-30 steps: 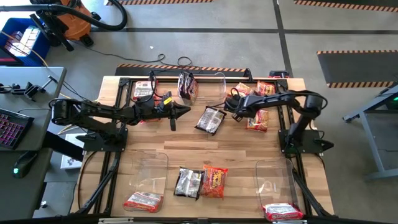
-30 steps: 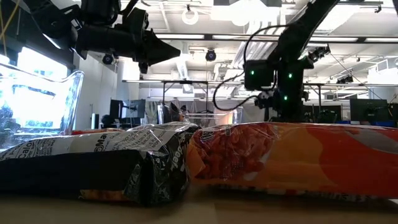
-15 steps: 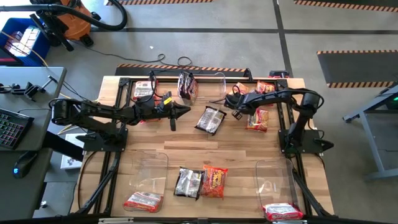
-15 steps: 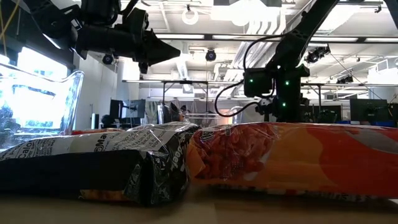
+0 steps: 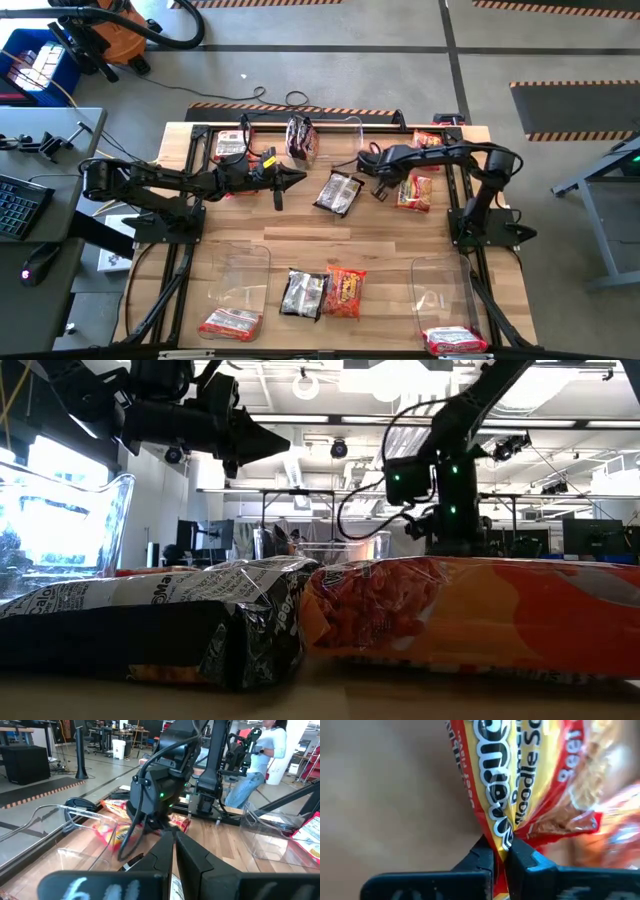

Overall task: Sort Maruchan noodles
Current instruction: Put the top right red noodle pack into the bottom right transparent bin

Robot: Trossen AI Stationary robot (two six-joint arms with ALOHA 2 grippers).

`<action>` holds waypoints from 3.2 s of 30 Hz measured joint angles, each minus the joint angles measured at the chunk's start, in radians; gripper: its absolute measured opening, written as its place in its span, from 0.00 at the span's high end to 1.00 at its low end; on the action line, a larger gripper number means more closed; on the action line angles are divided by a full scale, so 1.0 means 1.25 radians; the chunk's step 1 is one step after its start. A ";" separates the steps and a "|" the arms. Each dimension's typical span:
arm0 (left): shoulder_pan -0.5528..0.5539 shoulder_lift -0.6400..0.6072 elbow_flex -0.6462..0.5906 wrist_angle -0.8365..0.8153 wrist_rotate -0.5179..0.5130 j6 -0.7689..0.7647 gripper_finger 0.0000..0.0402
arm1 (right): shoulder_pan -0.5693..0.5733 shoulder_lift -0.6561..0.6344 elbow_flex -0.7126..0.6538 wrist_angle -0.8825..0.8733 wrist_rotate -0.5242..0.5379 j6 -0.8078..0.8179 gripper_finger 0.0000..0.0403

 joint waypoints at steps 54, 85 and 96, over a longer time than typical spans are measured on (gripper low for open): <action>-0.411 -0.081 0.000 -0.299 -0.813 0.031 0.63 | 0.203 -0.010 0.049 1.043 -0.392 0.079 1.00; -0.389 -0.023 0.000 -0.166 -0.815 -0.090 0.47 | 0.205 -0.011 0.049 1.118 -0.346 0.056 1.00; -0.340 -0.023 0.017 -0.130 -0.681 -0.050 0.48 | 0.215 -0.011 0.049 1.145 -0.347 0.058 1.00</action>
